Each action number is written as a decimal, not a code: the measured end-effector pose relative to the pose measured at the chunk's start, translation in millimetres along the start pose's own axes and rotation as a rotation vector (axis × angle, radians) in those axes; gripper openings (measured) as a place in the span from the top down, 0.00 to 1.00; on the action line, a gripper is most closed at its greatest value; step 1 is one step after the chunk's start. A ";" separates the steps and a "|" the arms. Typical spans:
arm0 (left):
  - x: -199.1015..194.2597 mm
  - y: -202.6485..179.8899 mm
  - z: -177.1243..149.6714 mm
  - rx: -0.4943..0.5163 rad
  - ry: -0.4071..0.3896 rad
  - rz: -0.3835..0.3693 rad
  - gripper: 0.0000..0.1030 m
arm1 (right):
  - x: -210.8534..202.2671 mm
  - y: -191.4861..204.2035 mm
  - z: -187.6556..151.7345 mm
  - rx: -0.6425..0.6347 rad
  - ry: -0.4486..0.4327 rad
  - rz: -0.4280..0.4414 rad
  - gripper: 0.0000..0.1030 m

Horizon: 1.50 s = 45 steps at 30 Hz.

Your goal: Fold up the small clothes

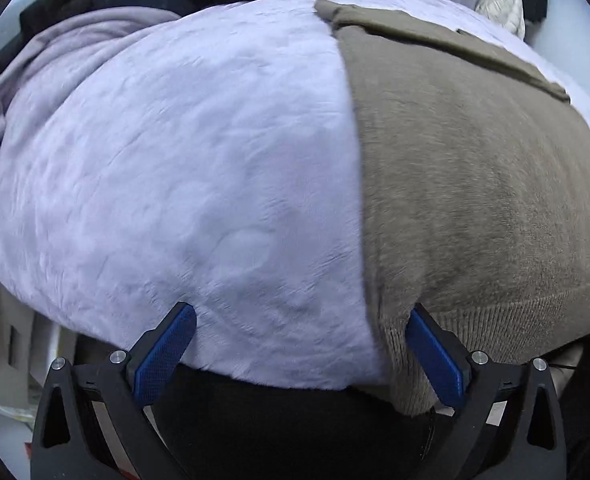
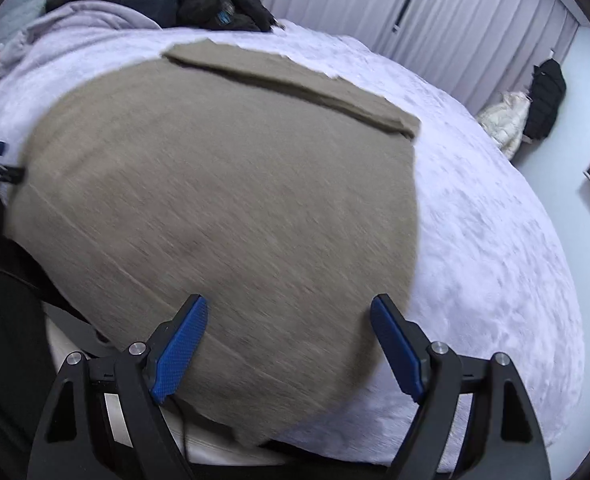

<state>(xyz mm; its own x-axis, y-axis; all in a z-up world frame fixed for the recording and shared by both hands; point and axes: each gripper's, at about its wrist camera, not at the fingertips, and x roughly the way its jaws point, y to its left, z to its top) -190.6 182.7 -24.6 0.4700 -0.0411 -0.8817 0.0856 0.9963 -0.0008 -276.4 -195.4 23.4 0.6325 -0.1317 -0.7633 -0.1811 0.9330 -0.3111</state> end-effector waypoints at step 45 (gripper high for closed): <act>-7.7 -184.1 65.5 0.080 -0.180 -0.042 0.00 | 26.8 -10.1 74.7 0.287 -0.016 0.043 0.16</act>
<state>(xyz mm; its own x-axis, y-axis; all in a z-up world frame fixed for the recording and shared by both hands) -152.5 -5.4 13.3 0.6133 -0.1026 -0.7832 0.1750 0.9845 0.0081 -201.3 -183.3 48.4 0.6413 -0.0867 -0.7623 0.0109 0.9945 -0.1040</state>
